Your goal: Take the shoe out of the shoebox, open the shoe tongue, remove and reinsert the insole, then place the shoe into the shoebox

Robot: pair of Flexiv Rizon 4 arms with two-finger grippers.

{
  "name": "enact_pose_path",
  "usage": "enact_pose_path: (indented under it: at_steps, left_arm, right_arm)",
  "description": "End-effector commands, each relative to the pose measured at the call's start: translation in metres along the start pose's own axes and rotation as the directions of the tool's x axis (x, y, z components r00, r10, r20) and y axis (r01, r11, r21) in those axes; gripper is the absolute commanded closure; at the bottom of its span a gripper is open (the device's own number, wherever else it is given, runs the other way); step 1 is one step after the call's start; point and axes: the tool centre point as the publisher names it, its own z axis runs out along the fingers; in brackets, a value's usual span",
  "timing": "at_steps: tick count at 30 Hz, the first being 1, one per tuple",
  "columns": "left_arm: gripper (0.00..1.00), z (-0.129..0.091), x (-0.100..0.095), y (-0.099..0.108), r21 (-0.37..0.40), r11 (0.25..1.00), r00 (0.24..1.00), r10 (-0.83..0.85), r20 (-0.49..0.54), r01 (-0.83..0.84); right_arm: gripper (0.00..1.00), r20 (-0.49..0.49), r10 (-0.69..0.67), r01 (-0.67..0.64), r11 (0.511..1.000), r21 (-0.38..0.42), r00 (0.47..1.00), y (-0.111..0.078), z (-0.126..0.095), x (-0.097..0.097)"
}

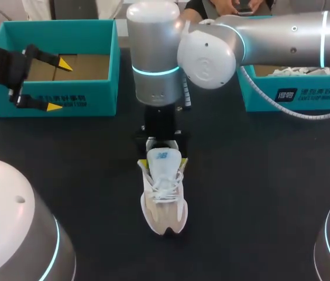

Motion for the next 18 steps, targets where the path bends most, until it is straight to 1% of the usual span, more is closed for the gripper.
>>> enact_pose_path:
  at_steps: [1, 4, 7, 12, 18]
  left_arm:
    - [0.00, 0.000, 0.000, -0.001, -0.003, 1.000, 1.000, 0.000, -0.002, 0.000]
    - [0.00, 0.000, 0.000, -0.001, -0.003, 1.000, 1.000, 0.000, -0.002, 0.000]
    - [0.00, 0.000, 0.000, -0.001, -0.003, 1.000, 1.000, 0.000, -0.002, 0.000]
    - [0.00, 0.000, 0.000, -0.001, -0.003, 1.000, 1.000, 0.000, -0.002, 0.000]
    - [0.00, 0.000, 0.000, -0.001, -0.003, 1.000, 1.000, 0.000, -0.002, 0.000]
  right_arm:
    - [0.00, -0.005, -0.005, 0.005, 1.000, 0.002, 1.000, 0.000, 0.004, 0.001]
    - [0.00, 0.002, -0.008, 0.008, 1.000, -0.004, 1.000, 0.001, 0.003, 0.002]
    - [0.00, 0.014, 0.006, -0.006, 1.000, -0.021, 1.000, 0.000, -0.004, 0.001]
    - [0.00, 0.045, 0.027, -0.024, 0.998, -0.059, 0.999, -0.004, -0.019, -0.004]
    - [0.00, 0.068, 0.042, -0.033, 0.992, -0.124, 0.997, -0.007, -0.041, -0.004]
